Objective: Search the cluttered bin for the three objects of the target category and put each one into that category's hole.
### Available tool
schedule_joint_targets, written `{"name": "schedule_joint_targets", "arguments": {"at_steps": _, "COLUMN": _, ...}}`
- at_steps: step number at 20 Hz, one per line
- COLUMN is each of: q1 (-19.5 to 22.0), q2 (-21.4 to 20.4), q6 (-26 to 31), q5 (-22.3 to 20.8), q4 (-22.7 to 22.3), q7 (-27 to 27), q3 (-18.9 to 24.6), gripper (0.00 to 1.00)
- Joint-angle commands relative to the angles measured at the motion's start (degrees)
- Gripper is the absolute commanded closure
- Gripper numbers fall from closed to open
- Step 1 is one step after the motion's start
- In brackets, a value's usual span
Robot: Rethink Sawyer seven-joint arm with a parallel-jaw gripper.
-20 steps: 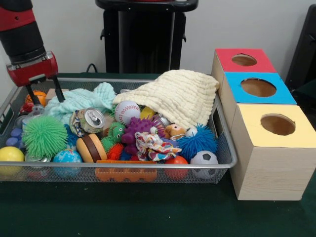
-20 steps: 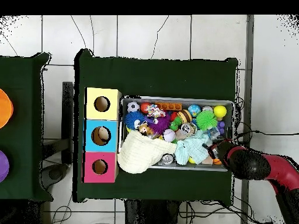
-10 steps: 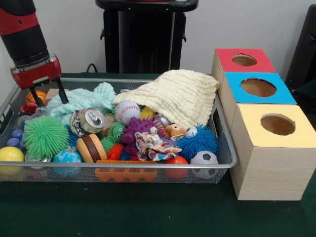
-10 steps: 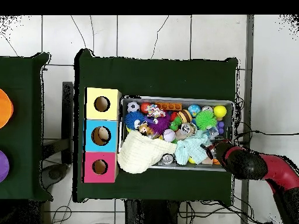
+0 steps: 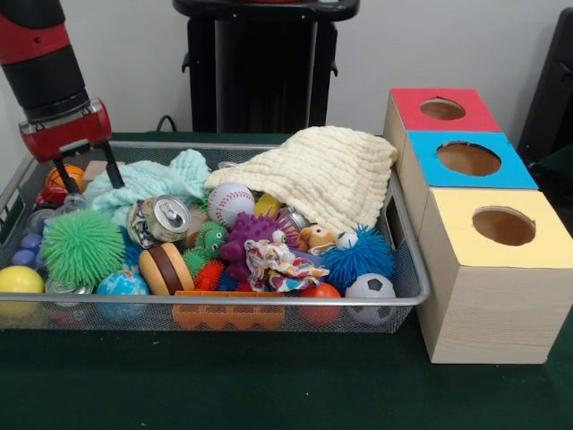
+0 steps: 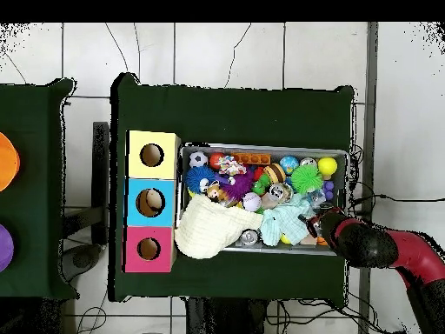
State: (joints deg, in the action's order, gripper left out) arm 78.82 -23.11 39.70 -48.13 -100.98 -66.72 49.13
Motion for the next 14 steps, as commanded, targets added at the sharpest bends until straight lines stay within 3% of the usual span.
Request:
{"name": "schedule_joint_targets", "arguments": {"at_steps": 1, "q1": 0.06, "q2": 0.75, "q6": 0.46, "q5": -1.06, "q4": 1.38, "q7": 9.26, "q3": -1.06, "gripper": 0.00}}
{"name": "schedule_joint_targets", "arguments": {"at_steps": 10, "q1": 3.87, "q2": -2.92, "q6": 1.31, "q5": 3.94, "q4": -1.24, "q7": 6.65, "q3": 0.64, "gripper": 0.00}}
{"name": "schedule_joint_targets", "arguments": {"at_steps": 14, "q1": 5.59, "q2": -6.70, "q6": 1.46, "q5": 6.42, "q4": -3.82, "q7": 4.81, "q3": 1.56, "gripper": 0.00}}
